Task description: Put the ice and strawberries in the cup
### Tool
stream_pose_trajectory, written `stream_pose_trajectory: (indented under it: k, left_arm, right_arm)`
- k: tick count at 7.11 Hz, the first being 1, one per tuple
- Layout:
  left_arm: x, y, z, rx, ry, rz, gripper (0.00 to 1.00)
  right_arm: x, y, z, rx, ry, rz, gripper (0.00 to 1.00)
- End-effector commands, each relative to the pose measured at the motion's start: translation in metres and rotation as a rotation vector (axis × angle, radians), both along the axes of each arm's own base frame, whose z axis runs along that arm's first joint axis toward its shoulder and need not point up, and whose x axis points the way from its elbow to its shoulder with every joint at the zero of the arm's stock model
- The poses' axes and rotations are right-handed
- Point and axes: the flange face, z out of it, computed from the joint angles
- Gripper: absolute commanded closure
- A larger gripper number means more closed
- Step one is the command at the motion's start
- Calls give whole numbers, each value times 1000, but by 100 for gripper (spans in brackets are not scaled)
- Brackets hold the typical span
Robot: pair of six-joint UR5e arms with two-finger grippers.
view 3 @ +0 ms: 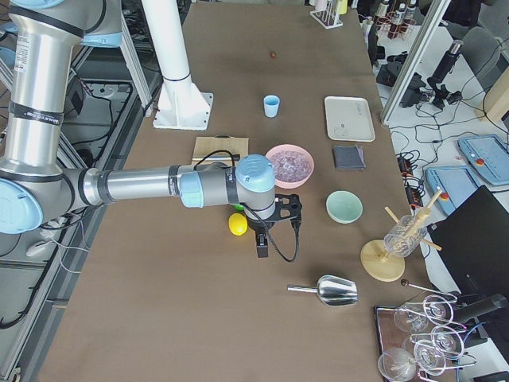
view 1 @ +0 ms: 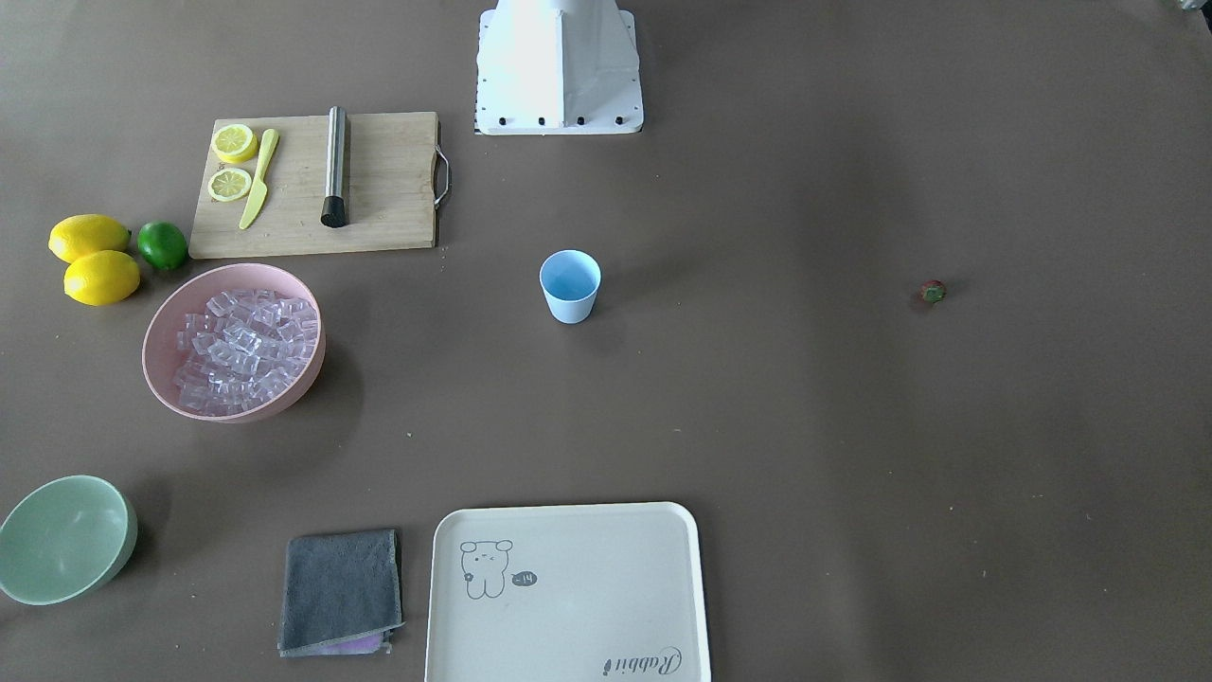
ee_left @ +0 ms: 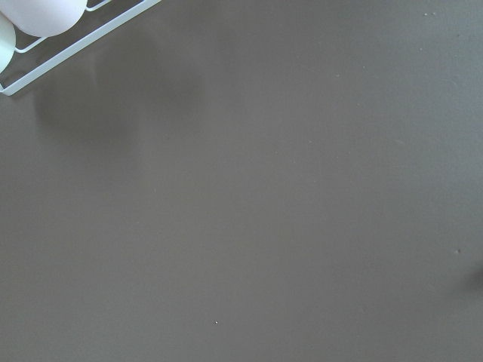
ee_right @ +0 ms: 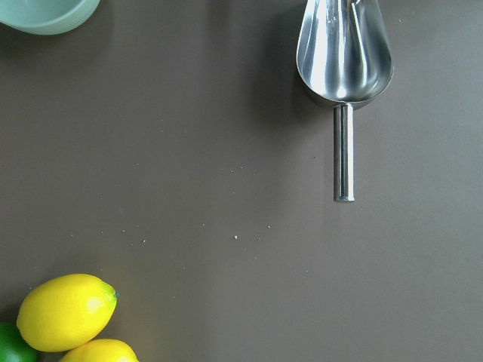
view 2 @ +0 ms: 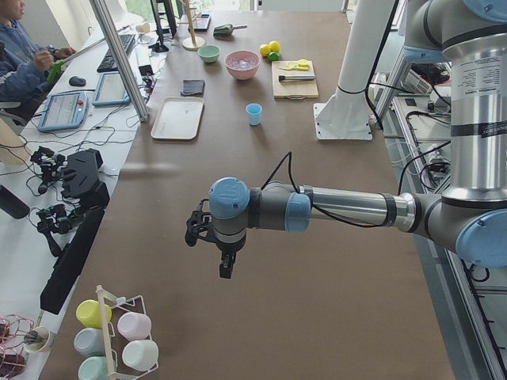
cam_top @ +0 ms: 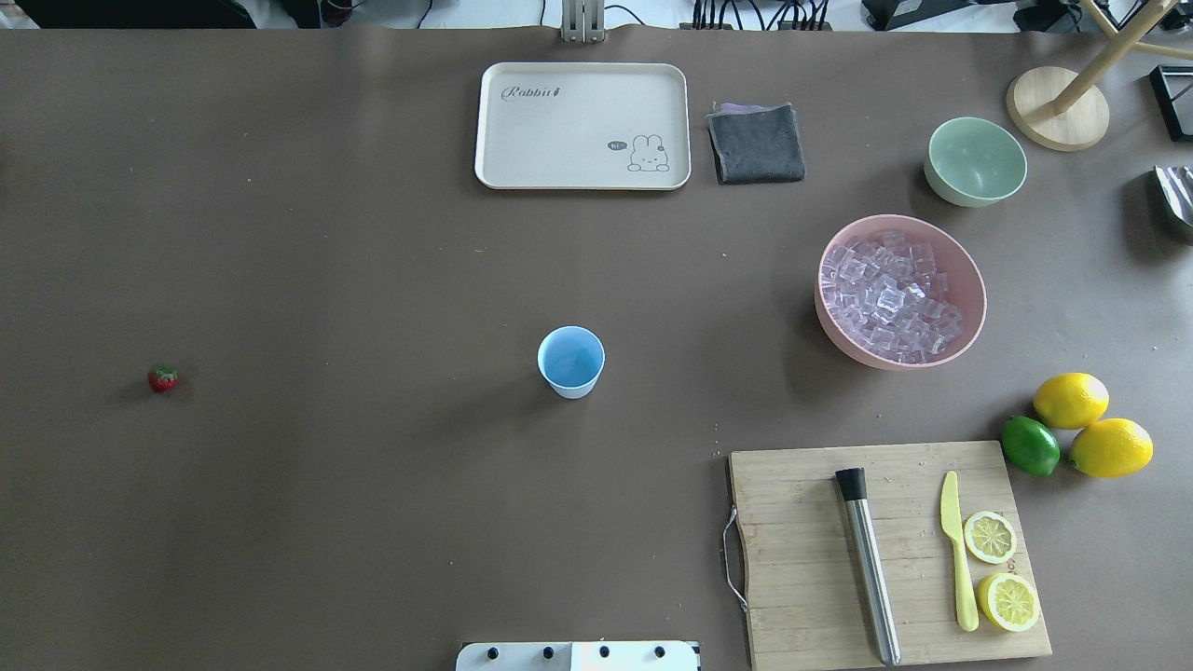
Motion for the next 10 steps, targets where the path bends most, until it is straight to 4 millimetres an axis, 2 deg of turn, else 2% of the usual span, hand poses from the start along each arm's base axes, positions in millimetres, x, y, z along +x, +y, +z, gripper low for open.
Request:
stream_pose_trajectory:
  k: [1, 2, 3, 4, 5, 6, 7, 8, 9, 10]
  left_arm:
    - [0, -24, -21, 140, -1, -4, 2]
    - [3, -23, -20, 148, 43, 4, 2]
    - [6, -23, -17, 156, 84, 16, 2]
    - [6, -26, -26, 212, 83, 14, 2]
    - [7, -29, -33, 286, 80, 18, 2]
    - [29, -39, -44, 331, 84, 60, 2]
    - [56, -44, -47, 333, 94, 105, 3]
    - [63, -42, -47, 273, 110, 66, 1]
    - [75, -39, -45, 297, 111, 84, 1]
    - [77, -38, -42, 297, 110, 88, 1]
  right_arm:
    - [-5, -12, -11, 64, -70, -15, 0]
    - [-5, -8, -13, 153, -83, -15, 0]
    - [-6, -1, 0, 189, -90, -19, 0]
    - [-6, -6, 0, 226, -90, -16, 0]
    - [-10, -11, -9, 208, -107, 13, 0]
    - [-29, -24, -24, 163, -132, 39, 0]
    - [-59, -38, -52, 125, -160, 59, 0]
    - [-98, -54, -80, 68, -188, 83, 0]
    - [-141, -61, -104, 31, -173, 115, 0]
    - [-180, -67, -126, -1, -171, 149, 0]
